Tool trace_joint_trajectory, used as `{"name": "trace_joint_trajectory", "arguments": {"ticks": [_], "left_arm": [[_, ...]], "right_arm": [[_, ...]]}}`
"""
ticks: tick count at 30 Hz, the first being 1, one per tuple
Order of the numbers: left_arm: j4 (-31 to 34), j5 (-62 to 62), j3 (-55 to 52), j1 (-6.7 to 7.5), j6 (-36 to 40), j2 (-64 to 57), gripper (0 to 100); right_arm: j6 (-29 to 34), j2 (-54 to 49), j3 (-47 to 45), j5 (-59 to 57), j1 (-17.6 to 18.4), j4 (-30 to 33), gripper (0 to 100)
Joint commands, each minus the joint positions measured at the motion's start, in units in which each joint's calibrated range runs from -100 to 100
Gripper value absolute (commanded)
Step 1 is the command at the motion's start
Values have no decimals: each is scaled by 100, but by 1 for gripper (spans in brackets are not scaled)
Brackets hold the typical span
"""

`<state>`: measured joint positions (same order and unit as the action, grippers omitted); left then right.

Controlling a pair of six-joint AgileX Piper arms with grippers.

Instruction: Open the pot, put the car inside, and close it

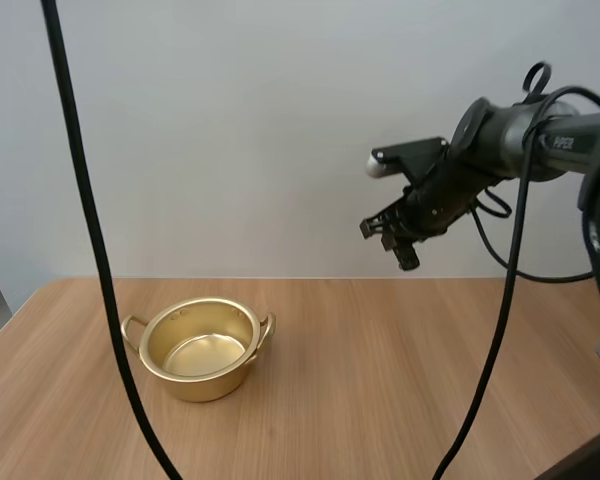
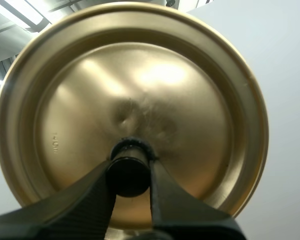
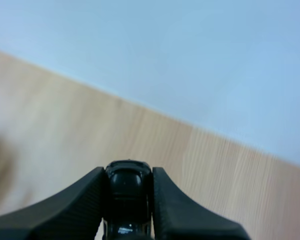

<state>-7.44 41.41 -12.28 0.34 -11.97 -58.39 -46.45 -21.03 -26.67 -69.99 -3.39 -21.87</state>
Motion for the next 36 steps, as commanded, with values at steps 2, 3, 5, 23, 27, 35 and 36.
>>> {"name": "trace_joint_trajectory", "arguments": {"ticks": [2,3,5,23,27,35,36], "left_arm": [[3,-137,8,0,-3,-22,0],[3,-264,8,0,42,-42,0],[3,-570,8,-14,163,-108,0],[-115,-1296,1738,-139,552,-380,0],[-69,-1280,2401,-171,552,-144,0],[-69,-406,3070,-171,552,195,0],[-69,-385,3070,-185,552,201,0]], "right_arm": [[-211,-371,1824,-927,71,-1009,0],[-211,-380,2202,-1274,100,-1094,0],[-201,-368,2797,-1842,168,-1250,0],[-392,480,2907,-2283,1723,-1546,0],[-484,805,2424,-1888,1900,-1546,0],[-756,1251,1608,-1096,2152,-1557,0],[-756,1304,1564,-1042,2202,-1557,0]]}}
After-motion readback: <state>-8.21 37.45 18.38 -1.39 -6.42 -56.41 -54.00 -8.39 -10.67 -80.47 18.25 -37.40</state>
